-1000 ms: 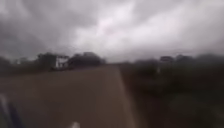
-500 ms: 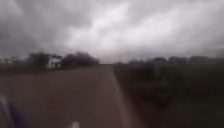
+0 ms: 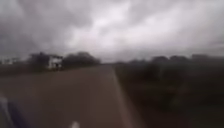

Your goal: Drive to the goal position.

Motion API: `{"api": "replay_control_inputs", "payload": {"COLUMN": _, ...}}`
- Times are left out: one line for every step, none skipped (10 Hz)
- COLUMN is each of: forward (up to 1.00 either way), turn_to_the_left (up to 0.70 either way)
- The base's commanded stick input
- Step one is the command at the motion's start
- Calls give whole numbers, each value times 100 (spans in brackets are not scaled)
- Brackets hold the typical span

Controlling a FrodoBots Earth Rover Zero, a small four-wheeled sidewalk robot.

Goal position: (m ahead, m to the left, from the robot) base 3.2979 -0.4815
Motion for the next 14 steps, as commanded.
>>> {"api": "replay_control_inputs", "payload": {"forward": 85, "turn_to_the_left": 0}}
{"api": "replay_control_inputs", "payload": {"forward": 85, "turn_to_the_left": 0}}
{"api": "replay_control_inputs", "payload": {"forward": 85, "turn_to_the_left": 0}}
{"api": "replay_control_inputs", "payload": {"forward": 85, "turn_to_the_left": 0}}
{"api": "replay_control_inputs", "payload": {"forward": 85, "turn_to_the_left": 0}}
{"api": "replay_control_inputs", "payload": {"forward": 85, "turn_to_the_left": 0}}
{"api": "replay_control_inputs", "payload": {"forward": 85, "turn_to_the_left": 0}}
{"api": "replay_control_inputs", "payload": {"forward": 85, "turn_to_the_left": 0}}
{"api": "replay_control_inputs", "payload": {"forward": 85, "turn_to_the_left": 0}}
{"api": "replay_control_inputs", "payload": {"forward": 85, "turn_to_the_left": 0}}
{"api": "replay_control_inputs", "payload": {"forward": 85, "turn_to_the_left": 0}}
{"api": "replay_control_inputs", "payload": {"forward": 85, "turn_to_the_left": 0}}
{"api": "replay_control_inputs", "payload": {"forward": 85, "turn_to_the_left": 0}}
{"api": "replay_control_inputs", "payload": {"forward": 85, "turn_to_the_left": 0}}
